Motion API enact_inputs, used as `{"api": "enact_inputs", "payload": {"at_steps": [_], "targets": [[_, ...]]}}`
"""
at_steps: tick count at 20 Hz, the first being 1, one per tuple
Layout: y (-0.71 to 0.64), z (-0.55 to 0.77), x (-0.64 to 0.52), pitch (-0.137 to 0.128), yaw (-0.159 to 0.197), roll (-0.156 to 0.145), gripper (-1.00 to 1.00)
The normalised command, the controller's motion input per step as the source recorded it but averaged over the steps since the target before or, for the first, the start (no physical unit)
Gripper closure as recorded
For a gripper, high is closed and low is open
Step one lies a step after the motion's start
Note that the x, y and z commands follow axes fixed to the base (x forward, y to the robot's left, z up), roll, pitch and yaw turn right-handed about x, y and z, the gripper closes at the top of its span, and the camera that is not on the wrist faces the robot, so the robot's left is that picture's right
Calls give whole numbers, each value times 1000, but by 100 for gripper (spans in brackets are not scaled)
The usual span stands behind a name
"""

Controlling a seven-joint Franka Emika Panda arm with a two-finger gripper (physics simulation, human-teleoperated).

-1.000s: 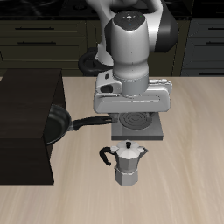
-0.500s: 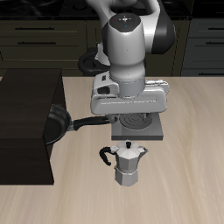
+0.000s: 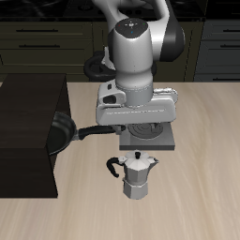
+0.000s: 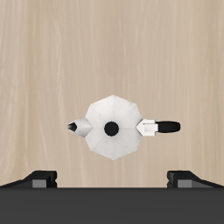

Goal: Place the moka pot on the stove and turn on the stove

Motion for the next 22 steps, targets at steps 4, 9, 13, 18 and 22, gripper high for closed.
{"api": "enact_inputs", "payload": {"at_steps": [4,9,13,18,22], "targets": [[-75,-149,38,8,4,-5,-100],[-56,-92,-7,0,-7,-14,-100],[7,-124,38,16,-10,-2,-100],[18,-195,45,18,-3,2,-100],[47,-213,43,15,-3,6,-100]]}}
